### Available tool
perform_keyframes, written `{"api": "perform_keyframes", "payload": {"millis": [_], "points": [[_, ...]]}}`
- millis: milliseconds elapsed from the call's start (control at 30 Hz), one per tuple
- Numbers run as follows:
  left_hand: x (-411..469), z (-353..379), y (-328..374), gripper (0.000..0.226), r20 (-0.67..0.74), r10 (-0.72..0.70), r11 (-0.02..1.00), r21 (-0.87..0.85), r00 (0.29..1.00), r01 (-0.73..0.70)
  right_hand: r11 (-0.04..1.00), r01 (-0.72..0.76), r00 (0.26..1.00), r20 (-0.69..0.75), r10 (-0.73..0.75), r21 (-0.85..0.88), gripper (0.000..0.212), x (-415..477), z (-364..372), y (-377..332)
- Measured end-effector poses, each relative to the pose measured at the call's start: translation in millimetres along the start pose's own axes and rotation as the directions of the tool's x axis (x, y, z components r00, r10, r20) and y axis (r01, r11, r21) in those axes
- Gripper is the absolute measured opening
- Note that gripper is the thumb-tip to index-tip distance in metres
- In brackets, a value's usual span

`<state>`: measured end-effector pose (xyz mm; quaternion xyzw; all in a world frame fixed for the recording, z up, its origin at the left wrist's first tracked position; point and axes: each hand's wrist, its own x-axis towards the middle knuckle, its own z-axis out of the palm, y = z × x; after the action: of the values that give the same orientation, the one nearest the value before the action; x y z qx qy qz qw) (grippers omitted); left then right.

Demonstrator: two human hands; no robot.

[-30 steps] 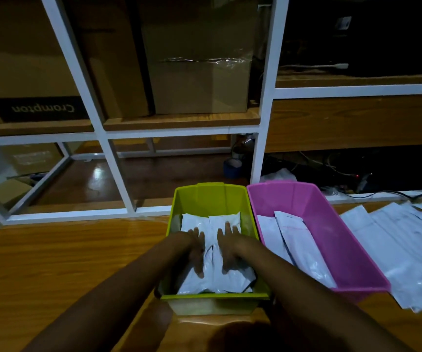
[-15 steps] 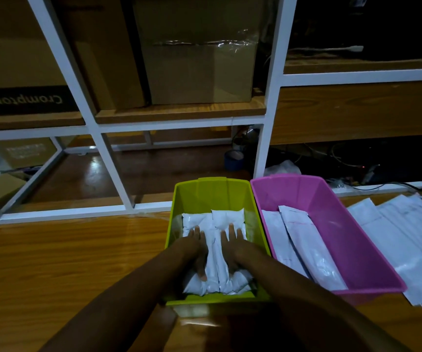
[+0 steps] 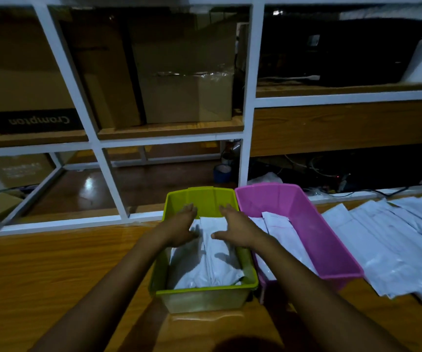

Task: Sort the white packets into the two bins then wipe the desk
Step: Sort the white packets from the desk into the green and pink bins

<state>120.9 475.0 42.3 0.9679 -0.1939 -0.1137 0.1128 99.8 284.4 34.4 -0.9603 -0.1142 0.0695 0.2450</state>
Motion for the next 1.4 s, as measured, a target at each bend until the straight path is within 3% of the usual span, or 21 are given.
{"api": "perform_keyframes", "payload": {"millis": [67, 133, 233, 367, 500, 800, 1100, 1400], "points": [[-24, -1, 19, 0.076, -0.280, 0.070, 0.987, -0.119, 0.957, -0.107, 0.995, 0.038, 0.986, -0.166, -0.022, 0.091, 0.086, -32, -13, 3], [-47, 7, 48, 0.073, -0.505, 0.086, 0.956, -0.200, 0.859, -0.213, 0.982, 0.100, 0.947, -0.318, -0.045, 0.159, 0.082, -68, -21, 7], [-76, 31, 100, 0.069, -0.666, 0.030, 0.908, -0.294, 0.745, -0.299, 0.968, 0.144, 0.885, -0.464, -0.032, 0.207, 0.078, -129, -28, 16], [-112, 73, 170, 0.059, -0.750, -0.024, 0.848, -0.366, 0.661, -0.384, 0.960, 0.122, 0.824, -0.565, 0.044, 0.252, 0.075, -214, -27, 39], [-145, 113, 237, 0.053, -0.750, 0.007, 0.788, -0.403, 0.661, -0.465, 0.959, 0.074, 0.775, -0.621, 0.118, 0.274, 0.075, -293, -25, 78], [-147, 172, 338, 0.055, -0.622, 0.114, 0.764, -0.444, 0.775, -0.469, 0.914, -0.071, 0.734, -0.599, 0.319, 0.399, 0.067, -393, -30, 169], [-41, 183, 411, 0.058, -0.582, 0.151, 0.713, -0.495, 0.799, -0.496, 0.923, -0.163, 0.673, -0.644, 0.363, 0.349, 0.063, -372, -79, 267], [82, 187, 439, 0.058, -0.565, 0.062, 0.741, -0.526, 0.823, -0.418, 0.926, -0.263, 0.713, -0.591, 0.377, 0.273, 0.055, -315, -135, 358]]}}
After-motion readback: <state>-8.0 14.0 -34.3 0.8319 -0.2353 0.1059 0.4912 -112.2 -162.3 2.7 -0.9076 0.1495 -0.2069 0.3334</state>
